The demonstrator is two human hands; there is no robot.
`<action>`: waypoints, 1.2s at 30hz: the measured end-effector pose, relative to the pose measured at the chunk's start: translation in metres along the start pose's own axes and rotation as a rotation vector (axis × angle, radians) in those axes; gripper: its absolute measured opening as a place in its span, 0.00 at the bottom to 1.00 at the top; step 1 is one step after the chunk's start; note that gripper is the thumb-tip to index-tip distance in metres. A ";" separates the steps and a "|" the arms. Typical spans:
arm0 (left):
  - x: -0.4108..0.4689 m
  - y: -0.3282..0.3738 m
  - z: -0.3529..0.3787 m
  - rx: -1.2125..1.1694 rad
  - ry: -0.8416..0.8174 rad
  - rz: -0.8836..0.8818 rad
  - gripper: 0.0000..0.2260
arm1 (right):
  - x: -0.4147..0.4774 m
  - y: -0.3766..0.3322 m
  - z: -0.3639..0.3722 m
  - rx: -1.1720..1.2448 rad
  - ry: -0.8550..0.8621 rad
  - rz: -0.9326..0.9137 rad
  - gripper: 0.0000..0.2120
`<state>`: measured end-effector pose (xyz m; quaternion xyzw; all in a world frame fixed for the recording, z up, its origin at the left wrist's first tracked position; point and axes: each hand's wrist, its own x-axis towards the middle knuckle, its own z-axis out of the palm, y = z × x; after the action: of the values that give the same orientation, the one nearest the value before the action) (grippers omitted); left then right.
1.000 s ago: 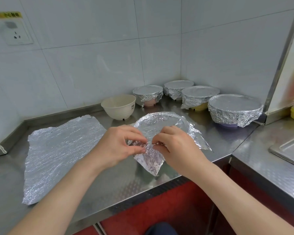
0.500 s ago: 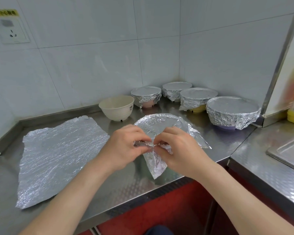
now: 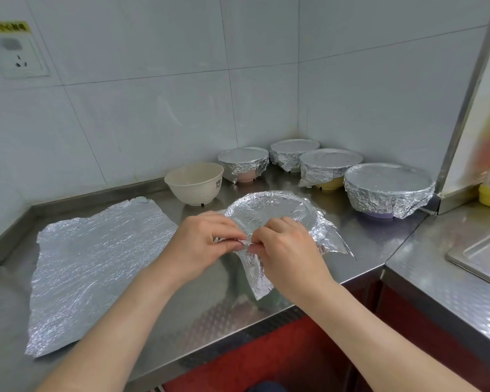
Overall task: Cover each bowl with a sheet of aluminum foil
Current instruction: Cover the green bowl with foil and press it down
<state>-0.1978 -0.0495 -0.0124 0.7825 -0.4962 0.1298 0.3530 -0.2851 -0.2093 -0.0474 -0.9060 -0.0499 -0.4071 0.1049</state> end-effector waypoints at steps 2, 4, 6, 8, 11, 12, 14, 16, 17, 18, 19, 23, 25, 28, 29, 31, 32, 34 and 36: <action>0.000 -0.001 0.004 0.066 0.011 0.064 0.04 | 0.000 0.003 0.000 0.012 -0.007 -0.012 0.09; -0.002 0.000 0.007 0.151 0.021 0.130 0.04 | 0.000 0.005 -0.003 0.038 0.004 -0.030 0.09; -0.006 0.003 0.008 0.196 0.026 0.182 0.06 | -0.001 0.005 -0.007 0.068 0.023 -0.046 0.06; -0.011 0.008 0.006 0.174 0.021 0.182 0.08 | -0.003 0.003 -0.013 0.111 0.037 -0.049 0.04; -0.019 0.015 -0.002 0.075 0.006 0.091 0.09 | -0.008 0.003 -0.019 0.183 0.020 -0.063 0.05; -0.020 0.017 -0.005 0.025 -0.004 0.047 0.09 | -0.009 0.004 -0.022 0.203 0.007 -0.064 0.05; -0.022 0.020 -0.012 -0.064 -0.020 -0.035 0.08 | -0.011 0.007 -0.026 0.240 -0.023 -0.045 0.05; -0.024 0.019 -0.015 -0.095 -0.024 -0.085 0.07 | -0.013 0.011 -0.030 0.244 -0.042 -0.020 0.05; -0.025 0.018 -0.015 -0.103 -0.027 -0.102 0.06 | -0.015 0.013 -0.031 0.237 -0.052 -0.009 0.04; -0.025 0.018 -0.014 -0.113 -0.029 -0.113 0.06 | -0.016 0.014 -0.031 0.229 -0.061 0.001 0.04; -0.025 0.019 -0.013 -0.123 -0.028 -0.122 0.06 | -0.017 0.015 -0.031 0.224 -0.067 0.011 0.04; -0.021 0.019 -0.005 -0.094 -0.011 -0.077 0.05 | -0.018 0.015 -0.028 0.198 -0.056 0.009 0.04; -0.019 0.018 -0.002 -0.011 0.001 0.012 0.03 | -0.018 0.014 -0.026 0.207 -0.055 0.018 0.04; -0.018 0.016 0.004 0.149 0.021 0.165 0.02 | -0.017 0.012 -0.026 0.205 -0.053 0.040 0.04; -0.018 0.015 0.005 0.177 0.030 0.188 0.02 | -0.016 0.011 -0.026 0.206 -0.050 0.047 0.04; -0.018 0.013 0.004 0.191 0.039 0.197 0.02 | -0.015 0.007 -0.026 0.226 -0.038 0.064 0.03; -0.018 0.012 0.002 0.183 0.035 0.187 0.02 | -0.015 0.005 -0.027 0.236 -0.035 0.071 0.03; -0.018 0.009 -0.004 0.161 0.015 0.158 0.02 | -0.016 -0.001 -0.029 0.227 -0.047 0.073 0.04; -0.019 0.007 -0.011 0.168 0.026 0.116 0.04 | -0.016 -0.006 -0.033 0.206 -0.088 0.058 0.06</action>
<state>-0.2111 -0.0307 -0.0125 0.7775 -0.5233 0.2014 0.2846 -0.3204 -0.2116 -0.0371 -0.9084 -0.0697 -0.3564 0.2070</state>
